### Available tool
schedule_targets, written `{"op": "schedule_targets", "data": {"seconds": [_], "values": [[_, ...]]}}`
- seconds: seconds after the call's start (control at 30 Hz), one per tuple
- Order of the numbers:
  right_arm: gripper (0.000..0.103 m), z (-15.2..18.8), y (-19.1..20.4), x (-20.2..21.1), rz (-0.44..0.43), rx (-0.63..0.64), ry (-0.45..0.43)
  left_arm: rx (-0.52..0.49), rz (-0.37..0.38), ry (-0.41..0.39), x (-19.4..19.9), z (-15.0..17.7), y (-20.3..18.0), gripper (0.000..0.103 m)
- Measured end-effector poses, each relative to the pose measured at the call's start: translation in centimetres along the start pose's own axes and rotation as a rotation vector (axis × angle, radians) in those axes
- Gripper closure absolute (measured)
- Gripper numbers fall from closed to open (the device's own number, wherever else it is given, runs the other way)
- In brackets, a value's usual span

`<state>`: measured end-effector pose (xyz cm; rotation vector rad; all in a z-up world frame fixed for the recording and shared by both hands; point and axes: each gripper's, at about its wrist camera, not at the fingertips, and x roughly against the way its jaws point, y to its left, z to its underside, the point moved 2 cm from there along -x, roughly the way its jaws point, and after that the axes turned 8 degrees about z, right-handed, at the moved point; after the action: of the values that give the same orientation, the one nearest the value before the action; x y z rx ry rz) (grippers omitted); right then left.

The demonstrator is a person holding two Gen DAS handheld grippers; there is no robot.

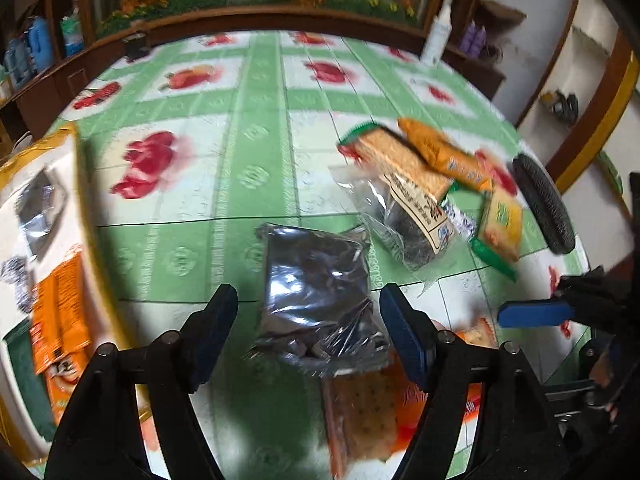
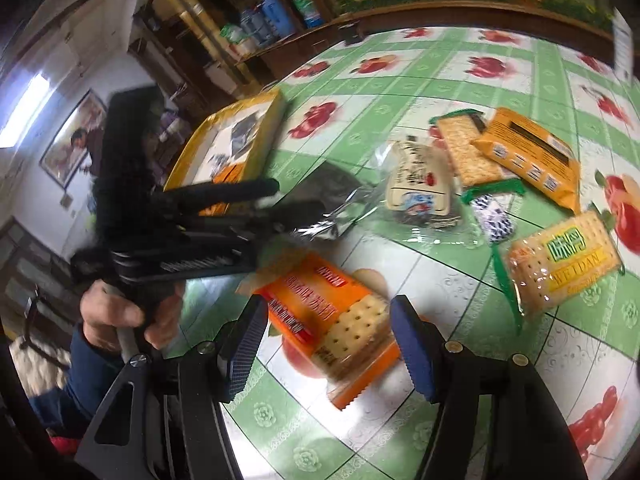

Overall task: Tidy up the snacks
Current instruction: 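Grasp a silver foil packet with the left tool while the right tool grasps an orange cracker packet, then carry the silver packet over the tray with the left tool while the right tool carries the crackers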

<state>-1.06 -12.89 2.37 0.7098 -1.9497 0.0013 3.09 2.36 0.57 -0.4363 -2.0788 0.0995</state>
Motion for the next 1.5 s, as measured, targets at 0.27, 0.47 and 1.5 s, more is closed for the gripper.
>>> {"op": "schedule_targets", "data": {"seconds": [0.27,0.47,1.5], "values": [[0.037,-0.4,-0.3,0.3,0.015,-0.018,-0.029,0.021,0.001,-0.044,-0.9,-0.1,0.9,0.047],[0.035,-0.8,-0.4,-0.8,0.004,-0.026,-0.053,0.086,0.035,-0.124,1.5,0.2,2.3,0.047],[0.044,1.5,5.0,-4.2,0.024,0.289,0.031,0.158,0.072,-0.254,7.9,5.1,3.6,0.046]]}}
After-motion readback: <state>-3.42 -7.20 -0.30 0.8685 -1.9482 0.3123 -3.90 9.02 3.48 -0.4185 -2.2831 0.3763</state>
